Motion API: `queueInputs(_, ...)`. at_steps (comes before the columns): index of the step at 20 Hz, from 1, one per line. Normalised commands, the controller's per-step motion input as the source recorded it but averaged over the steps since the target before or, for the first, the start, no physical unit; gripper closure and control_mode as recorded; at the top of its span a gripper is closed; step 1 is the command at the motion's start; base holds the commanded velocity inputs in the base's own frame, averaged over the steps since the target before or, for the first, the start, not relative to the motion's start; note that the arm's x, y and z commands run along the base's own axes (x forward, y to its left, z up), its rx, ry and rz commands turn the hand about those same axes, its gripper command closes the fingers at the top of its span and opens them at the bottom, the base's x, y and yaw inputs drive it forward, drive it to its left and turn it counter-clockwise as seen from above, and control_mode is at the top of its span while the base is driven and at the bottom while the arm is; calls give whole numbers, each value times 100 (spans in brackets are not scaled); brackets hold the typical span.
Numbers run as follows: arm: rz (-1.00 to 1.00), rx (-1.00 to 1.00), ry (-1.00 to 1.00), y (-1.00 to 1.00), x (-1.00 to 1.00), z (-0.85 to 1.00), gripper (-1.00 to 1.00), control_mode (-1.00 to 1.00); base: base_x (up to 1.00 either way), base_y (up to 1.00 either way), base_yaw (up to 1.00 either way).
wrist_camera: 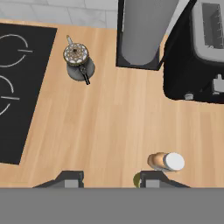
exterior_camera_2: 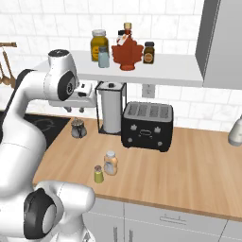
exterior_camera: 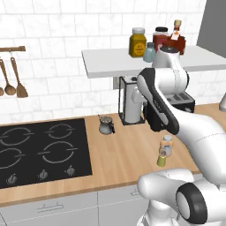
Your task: Put the shaker and condiment bottle from the counter next to their counterparts in the cabinet.
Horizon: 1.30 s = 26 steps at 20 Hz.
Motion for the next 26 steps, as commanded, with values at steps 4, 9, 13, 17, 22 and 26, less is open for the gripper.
queueInputs(4,1,1,-2,-1,-12,-12,-100,-100,0,0,0)
queueInputs(9,4,0,-1,-30,-33,-33,-100,-100,0,0,0)
queueInputs(13,1,0,-3,-62,-2,-14,-100,-100,0,0,0)
queueInputs(17,0,0,0,-76,0,-31,-100,-100,0,0,0)
queueInputs(22,-3,-2,1,-22,-39,-66,-100,-100,0,0,0)
queueInputs(26,-3,0,2,-11,-26,-53,-100,-100,0,0,0)
